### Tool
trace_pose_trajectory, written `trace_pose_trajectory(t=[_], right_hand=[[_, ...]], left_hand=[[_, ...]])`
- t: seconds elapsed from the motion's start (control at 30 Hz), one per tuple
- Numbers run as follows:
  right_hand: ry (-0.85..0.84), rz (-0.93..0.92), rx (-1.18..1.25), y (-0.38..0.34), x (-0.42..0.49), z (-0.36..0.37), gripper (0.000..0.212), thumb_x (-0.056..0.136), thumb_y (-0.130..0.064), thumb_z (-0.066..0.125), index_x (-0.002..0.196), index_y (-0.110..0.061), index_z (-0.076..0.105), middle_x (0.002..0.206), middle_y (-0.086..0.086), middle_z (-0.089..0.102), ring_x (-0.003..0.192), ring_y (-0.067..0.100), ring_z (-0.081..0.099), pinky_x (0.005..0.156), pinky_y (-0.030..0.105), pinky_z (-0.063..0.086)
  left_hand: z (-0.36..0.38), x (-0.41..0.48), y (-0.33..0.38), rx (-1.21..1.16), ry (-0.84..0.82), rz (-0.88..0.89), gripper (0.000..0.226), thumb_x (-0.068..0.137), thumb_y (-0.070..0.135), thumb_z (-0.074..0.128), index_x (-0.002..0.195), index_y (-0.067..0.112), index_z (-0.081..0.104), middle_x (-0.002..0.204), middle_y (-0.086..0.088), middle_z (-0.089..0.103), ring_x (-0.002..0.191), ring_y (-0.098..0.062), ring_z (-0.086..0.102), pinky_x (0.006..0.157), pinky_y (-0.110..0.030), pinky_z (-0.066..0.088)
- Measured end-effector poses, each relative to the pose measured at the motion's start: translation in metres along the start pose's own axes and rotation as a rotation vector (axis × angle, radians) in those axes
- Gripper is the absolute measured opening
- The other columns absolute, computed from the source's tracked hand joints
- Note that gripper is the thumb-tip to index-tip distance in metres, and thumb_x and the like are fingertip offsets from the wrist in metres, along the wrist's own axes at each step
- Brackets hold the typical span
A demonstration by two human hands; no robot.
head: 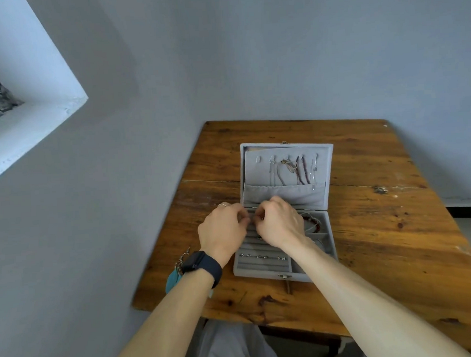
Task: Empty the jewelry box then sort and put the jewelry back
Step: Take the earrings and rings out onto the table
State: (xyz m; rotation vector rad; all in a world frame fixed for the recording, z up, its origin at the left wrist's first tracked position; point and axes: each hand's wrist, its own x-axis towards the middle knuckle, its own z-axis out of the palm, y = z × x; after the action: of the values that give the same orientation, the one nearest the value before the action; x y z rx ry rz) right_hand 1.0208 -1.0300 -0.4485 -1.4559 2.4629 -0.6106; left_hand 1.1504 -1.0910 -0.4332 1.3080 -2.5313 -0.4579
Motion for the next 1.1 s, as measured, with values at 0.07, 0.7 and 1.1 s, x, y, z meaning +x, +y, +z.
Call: trace_pose_trajectory(t=[0.07,0.7,1.1], right_hand=[[0.037,0.006,0.058,0.0,-0.011,-0.006,0.018,0.096,-0.034,0.059,0.108,-0.024,0.067,0.111,-0.003,0.054,0.102,0.021,0.06,0.07,0.03,0.043],[0.256,-0.085,0.479,0.049,-0.154,0.032,0.004,0.099,-0.013,0.058,0.102,-0.014,0.056,0.097,-0.003,0.062,0.091,0.003,0.059,0.078,0.004,0.042],[0.198,-0.095,0.416,0.041,-0.133,0.032,0.003,0.1,-0.019,0.058,0.102,-0.02,0.057,0.099,-0.007,0.06,0.093,0.004,0.056,0.078,0.004,0.04]], left_hand=[[-0.008,-0.01,-0.005,-0.107,0.04,-0.041,0.012,0.096,0.044,0.058,0.104,0.039,0.067,0.108,0.013,0.063,0.092,-0.011,0.062,0.072,-0.035,0.056],[0.02,-0.109,-0.042,-0.157,0.093,0.265,0.013,0.101,0.027,0.056,0.107,0.021,0.067,0.099,0.008,0.068,0.101,-0.009,0.056,0.076,-0.036,0.055],[0.014,-0.088,-0.041,-0.149,0.111,0.182,0.015,0.1,0.033,0.058,0.108,0.026,0.068,0.102,0.01,0.067,0.101,-0.008,0.056,0.074,-0.032,0.055]])
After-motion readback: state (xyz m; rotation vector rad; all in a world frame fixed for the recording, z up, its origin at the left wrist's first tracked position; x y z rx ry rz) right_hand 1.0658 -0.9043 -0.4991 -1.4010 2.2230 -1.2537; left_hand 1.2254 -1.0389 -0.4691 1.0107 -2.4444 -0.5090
